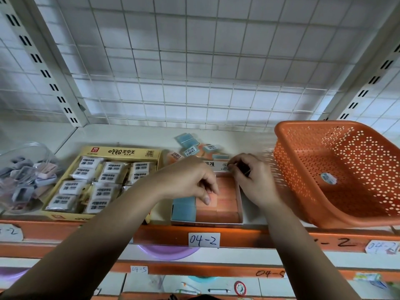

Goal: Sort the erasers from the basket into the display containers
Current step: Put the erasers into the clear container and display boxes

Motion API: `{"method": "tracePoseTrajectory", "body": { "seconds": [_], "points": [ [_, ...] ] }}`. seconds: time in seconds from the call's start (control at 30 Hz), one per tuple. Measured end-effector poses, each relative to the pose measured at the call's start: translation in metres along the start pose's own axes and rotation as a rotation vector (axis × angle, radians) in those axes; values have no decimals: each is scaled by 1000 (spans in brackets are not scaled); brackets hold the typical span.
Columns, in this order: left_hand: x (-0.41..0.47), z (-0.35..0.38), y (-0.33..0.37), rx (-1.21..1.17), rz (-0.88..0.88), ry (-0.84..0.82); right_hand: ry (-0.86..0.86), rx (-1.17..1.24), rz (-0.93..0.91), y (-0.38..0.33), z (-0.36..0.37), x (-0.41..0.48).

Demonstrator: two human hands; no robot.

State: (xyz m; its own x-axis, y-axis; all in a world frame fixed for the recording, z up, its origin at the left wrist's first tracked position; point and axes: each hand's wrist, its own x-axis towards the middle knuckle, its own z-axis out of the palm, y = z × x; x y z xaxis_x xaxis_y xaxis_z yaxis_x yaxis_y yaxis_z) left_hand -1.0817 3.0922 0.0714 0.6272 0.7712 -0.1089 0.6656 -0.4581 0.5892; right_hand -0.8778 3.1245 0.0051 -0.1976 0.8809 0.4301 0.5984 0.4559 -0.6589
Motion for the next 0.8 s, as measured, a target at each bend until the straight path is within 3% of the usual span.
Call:
{"method": "tracePoseTrajectory", "body": {
  "seconds": [0.2,0.8],
  "points": [
    [1,1,3,165,10,32,-11,29,9,0,0,-1],
    [4,0,6,260,-8,-32,-9,47,18,-2,-1,-2]
  ]
}}
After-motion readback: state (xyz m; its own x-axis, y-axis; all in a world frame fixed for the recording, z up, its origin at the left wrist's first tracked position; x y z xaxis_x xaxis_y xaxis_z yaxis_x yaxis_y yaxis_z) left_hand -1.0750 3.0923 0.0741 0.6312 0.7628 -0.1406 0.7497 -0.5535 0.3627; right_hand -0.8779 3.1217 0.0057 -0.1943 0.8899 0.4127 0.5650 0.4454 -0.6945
